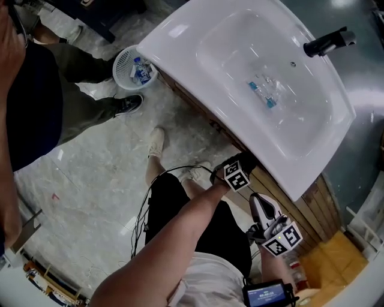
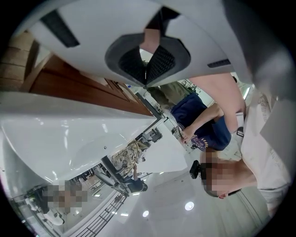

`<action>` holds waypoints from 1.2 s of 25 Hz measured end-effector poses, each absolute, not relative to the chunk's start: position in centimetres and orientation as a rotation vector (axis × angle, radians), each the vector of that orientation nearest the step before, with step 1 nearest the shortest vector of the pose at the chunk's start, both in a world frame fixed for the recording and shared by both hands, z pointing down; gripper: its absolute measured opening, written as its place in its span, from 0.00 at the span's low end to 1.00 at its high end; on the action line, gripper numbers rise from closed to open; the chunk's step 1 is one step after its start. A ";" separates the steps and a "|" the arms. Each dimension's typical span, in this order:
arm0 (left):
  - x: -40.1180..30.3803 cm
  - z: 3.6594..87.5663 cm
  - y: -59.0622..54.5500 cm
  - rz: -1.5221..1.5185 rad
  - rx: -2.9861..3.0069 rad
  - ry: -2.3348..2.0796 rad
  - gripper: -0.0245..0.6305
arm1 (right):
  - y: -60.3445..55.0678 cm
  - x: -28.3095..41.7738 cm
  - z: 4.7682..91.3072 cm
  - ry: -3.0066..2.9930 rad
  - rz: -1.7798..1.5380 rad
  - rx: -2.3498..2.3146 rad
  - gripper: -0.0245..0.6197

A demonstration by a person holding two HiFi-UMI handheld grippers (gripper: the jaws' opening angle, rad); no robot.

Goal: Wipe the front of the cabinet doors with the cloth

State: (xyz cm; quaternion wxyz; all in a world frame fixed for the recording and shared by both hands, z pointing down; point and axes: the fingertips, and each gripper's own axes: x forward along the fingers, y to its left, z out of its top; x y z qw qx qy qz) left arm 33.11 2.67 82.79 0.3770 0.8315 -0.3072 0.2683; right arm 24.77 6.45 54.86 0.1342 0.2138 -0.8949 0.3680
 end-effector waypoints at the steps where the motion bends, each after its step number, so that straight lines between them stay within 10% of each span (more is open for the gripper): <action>1: 32.4 83.1 2.4 0.697 2.119 -0.800 0.28 | 6.5 24.9 55.0 -2.591 1.070 0.625 0.06; 18: 16.5 88.5 -0.6 0.672 1.689 -1.244 0.28 | 6.7 24.4 56.2 -2.592 1.105 0.602 0.06; 30: 29.9 90.0 2.0 0.716 1.882 -0.922 0.28 | 6.8 26.4 58.1 -2.571 1.110 0.665 0.06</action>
